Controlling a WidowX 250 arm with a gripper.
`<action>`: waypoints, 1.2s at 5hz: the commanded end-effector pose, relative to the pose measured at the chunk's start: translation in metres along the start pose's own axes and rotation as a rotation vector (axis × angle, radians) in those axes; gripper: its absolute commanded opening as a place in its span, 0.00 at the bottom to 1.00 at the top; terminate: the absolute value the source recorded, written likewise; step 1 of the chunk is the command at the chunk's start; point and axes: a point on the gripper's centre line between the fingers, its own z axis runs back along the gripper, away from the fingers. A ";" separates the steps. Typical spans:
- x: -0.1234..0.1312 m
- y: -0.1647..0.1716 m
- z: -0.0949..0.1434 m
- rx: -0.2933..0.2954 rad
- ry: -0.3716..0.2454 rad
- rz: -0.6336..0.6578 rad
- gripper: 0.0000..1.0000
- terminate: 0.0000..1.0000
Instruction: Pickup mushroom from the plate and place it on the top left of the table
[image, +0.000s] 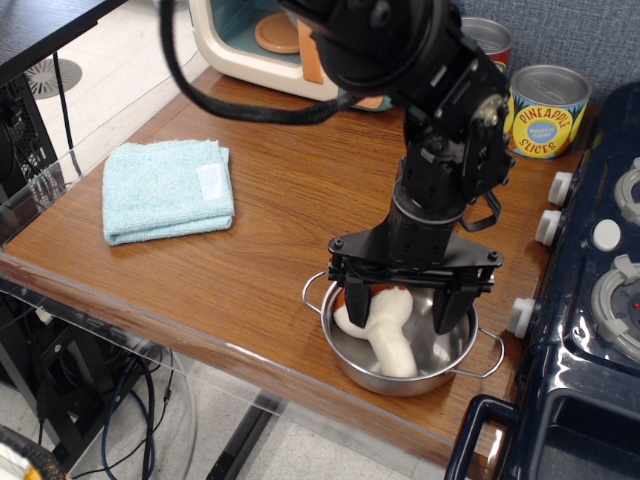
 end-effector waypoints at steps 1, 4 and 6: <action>0.004 -0.006 -0.016 0.036 0.010 -0.040 0.00 0.00; 0.006 -0.014 -0.009 0.036 -0.010 -0.097 0.00 0.00; 0.015 -0.019 0.028 0.022 -0.077 -0.113 0.00 0.00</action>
